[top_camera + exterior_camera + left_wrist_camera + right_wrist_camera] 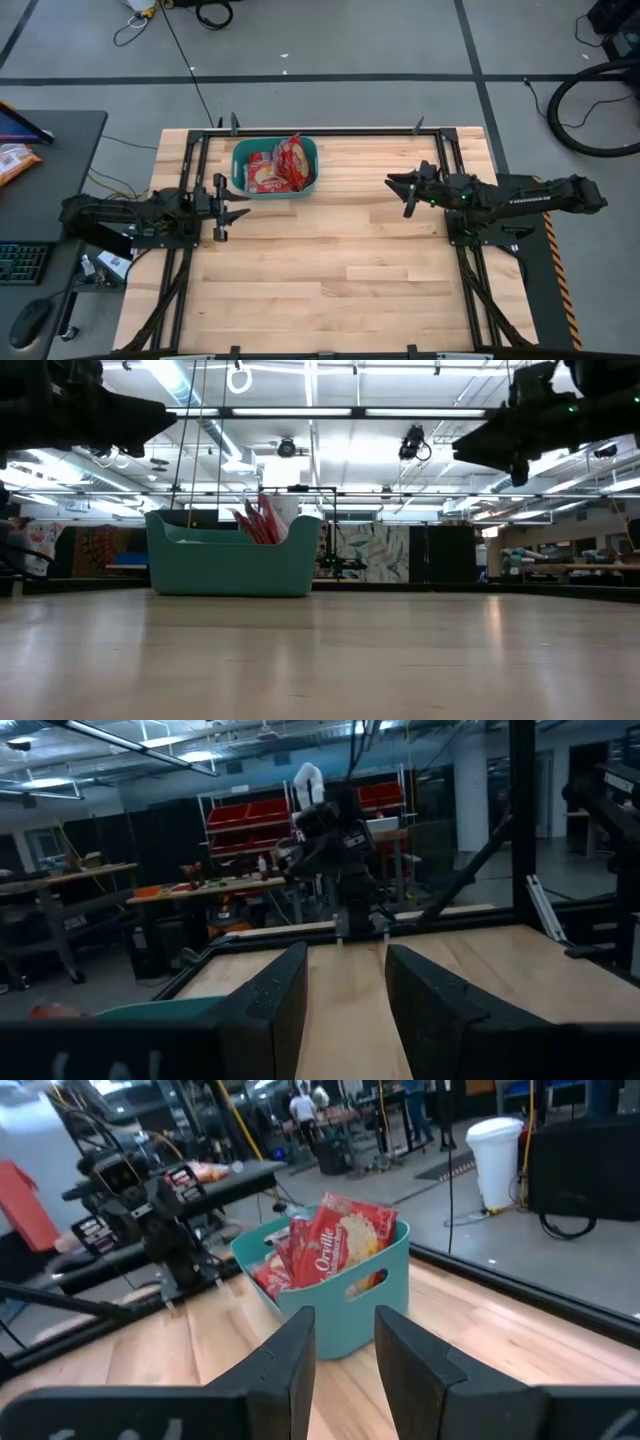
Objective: Sort popcorn bags into baskets
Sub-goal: Return to Home Position
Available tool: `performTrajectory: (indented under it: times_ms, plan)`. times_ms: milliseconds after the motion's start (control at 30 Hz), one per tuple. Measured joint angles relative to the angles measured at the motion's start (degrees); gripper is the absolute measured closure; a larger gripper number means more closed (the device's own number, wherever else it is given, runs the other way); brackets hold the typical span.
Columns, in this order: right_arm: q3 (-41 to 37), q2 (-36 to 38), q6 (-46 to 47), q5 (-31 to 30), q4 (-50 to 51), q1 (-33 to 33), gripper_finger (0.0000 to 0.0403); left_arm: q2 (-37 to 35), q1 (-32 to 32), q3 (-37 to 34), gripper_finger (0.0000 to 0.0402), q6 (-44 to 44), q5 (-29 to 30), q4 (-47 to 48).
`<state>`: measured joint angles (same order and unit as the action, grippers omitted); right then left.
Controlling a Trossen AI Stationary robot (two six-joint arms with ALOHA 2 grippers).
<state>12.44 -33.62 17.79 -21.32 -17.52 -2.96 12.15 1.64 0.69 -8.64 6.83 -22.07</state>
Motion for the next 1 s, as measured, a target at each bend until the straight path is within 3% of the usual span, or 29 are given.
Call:
performTrajectory:
  times_ms: [233, 567, 1000]
  plan:
    - [-5.39, 7.69, 1.91, -1.62, -0.93, 0.00, 0.0293, -3.99, -0.97, 0.04, 0.0260, 0.07, 0.02, 3.75]
    - [-9.63, 12.16, 1.74, -1.88, -2.55, 0.00, 0.0293, -11.95, -0.95, 0.04, 0.0260, 0.09, 0.01, 9.73]
    - [-12.13, 17.76, 1.07, -2.42, 0.83, 0.86, 0.0293, -11.88, -0.95, 0.07, 0.0260, -3.16, 1.05, 10.70]
